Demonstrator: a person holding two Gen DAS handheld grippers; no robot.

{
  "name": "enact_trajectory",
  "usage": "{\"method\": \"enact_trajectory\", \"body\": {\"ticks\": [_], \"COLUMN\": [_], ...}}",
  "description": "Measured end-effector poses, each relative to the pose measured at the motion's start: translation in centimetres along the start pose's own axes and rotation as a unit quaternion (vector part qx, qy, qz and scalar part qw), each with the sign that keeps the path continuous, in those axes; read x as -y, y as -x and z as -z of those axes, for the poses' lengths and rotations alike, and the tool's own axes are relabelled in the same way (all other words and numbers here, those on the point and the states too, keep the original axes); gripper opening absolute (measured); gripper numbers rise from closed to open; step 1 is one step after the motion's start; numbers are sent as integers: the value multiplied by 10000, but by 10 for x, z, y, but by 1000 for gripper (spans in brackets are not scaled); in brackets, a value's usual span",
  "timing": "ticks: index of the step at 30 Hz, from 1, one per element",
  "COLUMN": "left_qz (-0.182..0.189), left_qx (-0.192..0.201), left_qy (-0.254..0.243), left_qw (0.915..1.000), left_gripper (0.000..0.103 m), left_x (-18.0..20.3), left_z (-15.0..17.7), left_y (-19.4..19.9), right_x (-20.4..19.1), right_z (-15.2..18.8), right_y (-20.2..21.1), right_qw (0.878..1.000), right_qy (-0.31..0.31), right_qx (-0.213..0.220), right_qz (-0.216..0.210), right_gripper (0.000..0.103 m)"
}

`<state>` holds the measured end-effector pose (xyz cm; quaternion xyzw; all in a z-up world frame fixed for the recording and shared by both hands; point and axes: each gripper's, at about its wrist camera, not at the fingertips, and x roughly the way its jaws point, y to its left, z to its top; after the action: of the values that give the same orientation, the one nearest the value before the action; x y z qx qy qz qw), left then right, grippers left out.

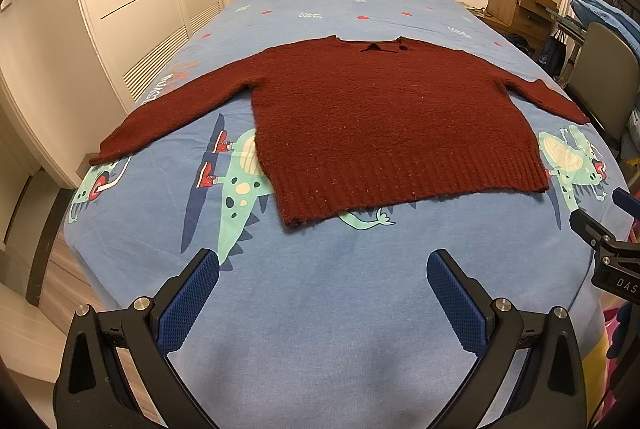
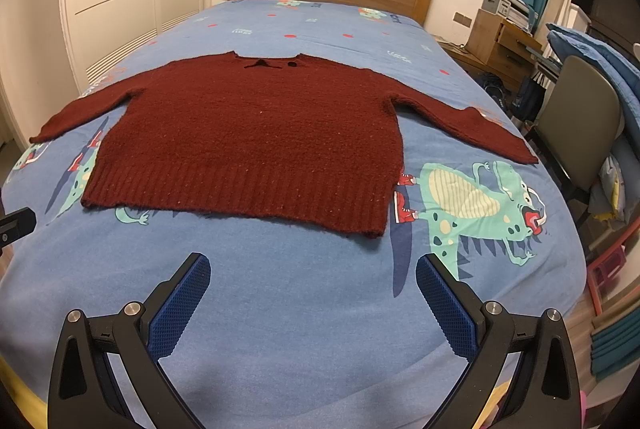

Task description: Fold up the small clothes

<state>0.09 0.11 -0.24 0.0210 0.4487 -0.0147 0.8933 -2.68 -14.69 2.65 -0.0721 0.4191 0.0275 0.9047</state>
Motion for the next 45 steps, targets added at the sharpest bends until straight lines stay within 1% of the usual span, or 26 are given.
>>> {"method": "enact_trajectory", "body": {"ticks": [31,45], "left_qz": [-58,-101], "left_qx": [-108,-166], "left_qy": [-11,-23], "left_qw": [9999,9998], "left_gripper": [102,102], "left_x": [1,-2], "left_z": [-1,-2], "left_y": [-6,-11], "right_x": [1,3], "right_z": [-3,-6], "right_y": [-1,-4], "right_qw": [10000,9999], "right_qy": [31,66], "right_qx": [-7,-60], "right_qz": [15,99], "right_gripper": [103,103]}}
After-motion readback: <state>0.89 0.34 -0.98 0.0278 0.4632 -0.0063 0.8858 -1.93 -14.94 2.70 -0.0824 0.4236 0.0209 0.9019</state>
